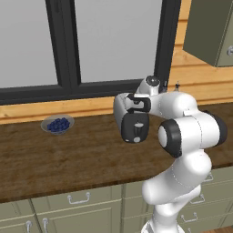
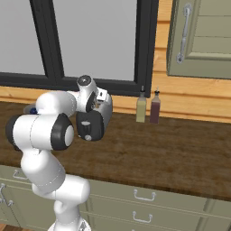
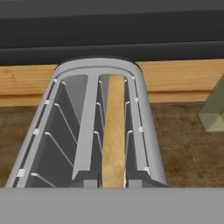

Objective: Start the toaster. Once the lever pops up, take the bread to the plate on the dining counter.

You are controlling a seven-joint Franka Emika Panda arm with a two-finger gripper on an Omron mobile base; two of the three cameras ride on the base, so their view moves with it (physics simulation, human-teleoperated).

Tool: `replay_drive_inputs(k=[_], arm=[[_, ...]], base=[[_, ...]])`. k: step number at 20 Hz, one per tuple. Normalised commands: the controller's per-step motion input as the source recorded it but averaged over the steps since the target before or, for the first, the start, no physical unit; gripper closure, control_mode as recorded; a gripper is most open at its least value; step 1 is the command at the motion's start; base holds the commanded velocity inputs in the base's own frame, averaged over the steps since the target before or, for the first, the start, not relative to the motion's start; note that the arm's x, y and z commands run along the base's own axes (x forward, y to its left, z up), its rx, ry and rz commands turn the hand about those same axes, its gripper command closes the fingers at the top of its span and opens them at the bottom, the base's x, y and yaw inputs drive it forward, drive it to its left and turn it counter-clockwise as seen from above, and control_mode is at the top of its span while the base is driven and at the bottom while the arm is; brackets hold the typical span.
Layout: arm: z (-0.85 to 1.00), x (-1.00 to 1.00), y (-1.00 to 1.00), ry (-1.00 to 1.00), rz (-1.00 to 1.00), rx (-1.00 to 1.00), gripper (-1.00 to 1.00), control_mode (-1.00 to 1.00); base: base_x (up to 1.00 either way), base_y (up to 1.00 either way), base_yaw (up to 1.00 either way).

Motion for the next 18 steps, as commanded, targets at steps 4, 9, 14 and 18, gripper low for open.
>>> replay_drive_inputs(k=[4,9,14,18], arm=[[0.0,0.0,0.0,0.0,0.0,0.0,1.0,-1.0],[0.0,0.0,0.0,-0.01,0.0,0.0,1.0,-1.0],[0.31,-0.08,0.0,-0.05,0.0,0.0,1.0,-1.0],[0.86,-0.17,0.04,-0.02,0.0,0.0,1.0,-1.0]], base=[[0.0,0.0,0.0],[0.0,0.0,0.0],[0.0,0.0,0.0],[0.0,0.0,0.0]])
